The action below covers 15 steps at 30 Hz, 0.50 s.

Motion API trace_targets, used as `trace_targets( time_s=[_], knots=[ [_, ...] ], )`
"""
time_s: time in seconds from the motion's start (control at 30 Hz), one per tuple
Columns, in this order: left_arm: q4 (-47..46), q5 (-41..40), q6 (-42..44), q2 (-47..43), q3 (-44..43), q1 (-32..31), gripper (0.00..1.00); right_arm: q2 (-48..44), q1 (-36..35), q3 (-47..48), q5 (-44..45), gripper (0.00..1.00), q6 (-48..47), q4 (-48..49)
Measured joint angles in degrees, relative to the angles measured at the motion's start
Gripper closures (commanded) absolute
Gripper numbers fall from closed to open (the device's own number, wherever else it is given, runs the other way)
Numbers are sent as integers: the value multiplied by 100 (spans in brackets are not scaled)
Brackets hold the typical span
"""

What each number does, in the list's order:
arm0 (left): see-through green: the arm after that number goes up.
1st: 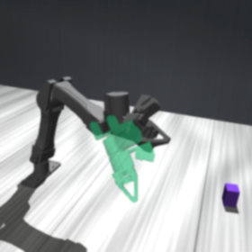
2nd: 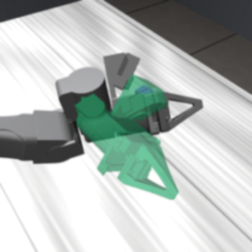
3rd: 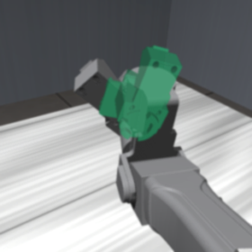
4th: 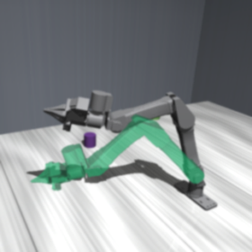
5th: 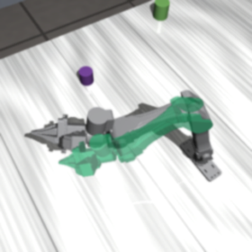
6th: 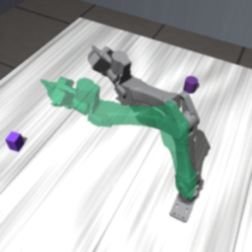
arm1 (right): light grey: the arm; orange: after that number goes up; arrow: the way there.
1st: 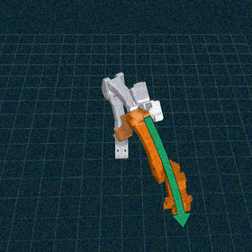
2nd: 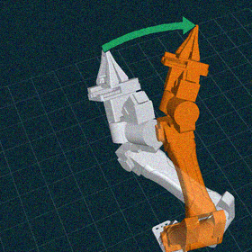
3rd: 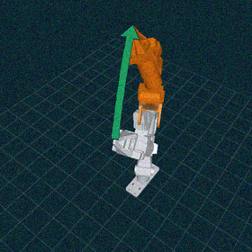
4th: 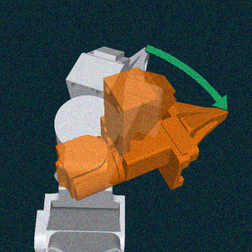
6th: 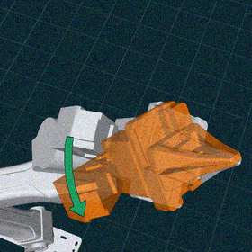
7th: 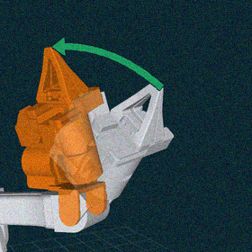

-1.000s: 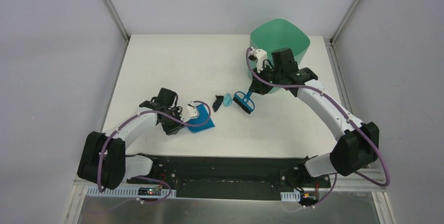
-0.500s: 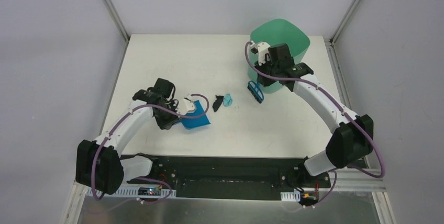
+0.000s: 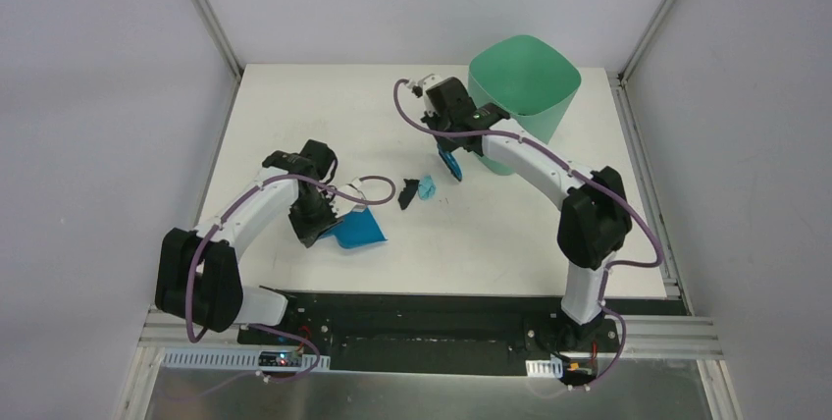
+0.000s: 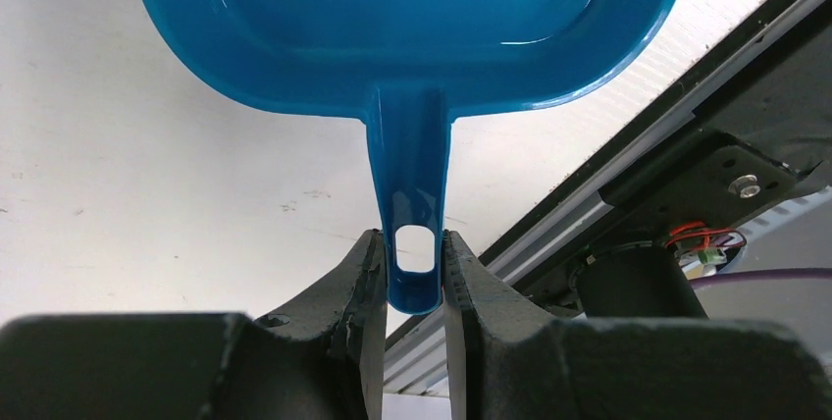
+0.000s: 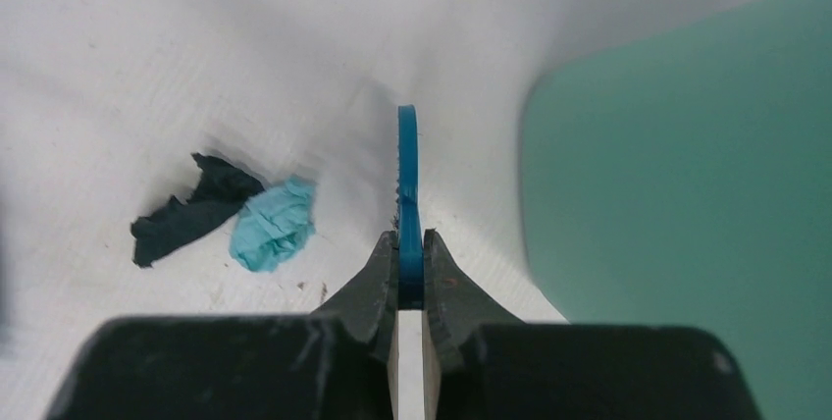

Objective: Sweep away the paper scraps from the table

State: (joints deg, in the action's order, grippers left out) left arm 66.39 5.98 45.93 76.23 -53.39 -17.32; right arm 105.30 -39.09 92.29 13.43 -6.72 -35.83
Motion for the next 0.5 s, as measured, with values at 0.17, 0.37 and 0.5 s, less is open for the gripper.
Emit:
trace_targets(
  time_s=[0.17,0.37,0.5],
  knots=[
    [-146,-79,-144,404,-94,-131,98,529,-238,522,22,100,341,-210],
    [-339,-240,-173,573,-94,-361,98,584,-455,619,-433,100,828,-302],
    [-439,-289,-232,684,-94,-503,98,638,-525,756,-831,100,1108,-382]
  ],
)
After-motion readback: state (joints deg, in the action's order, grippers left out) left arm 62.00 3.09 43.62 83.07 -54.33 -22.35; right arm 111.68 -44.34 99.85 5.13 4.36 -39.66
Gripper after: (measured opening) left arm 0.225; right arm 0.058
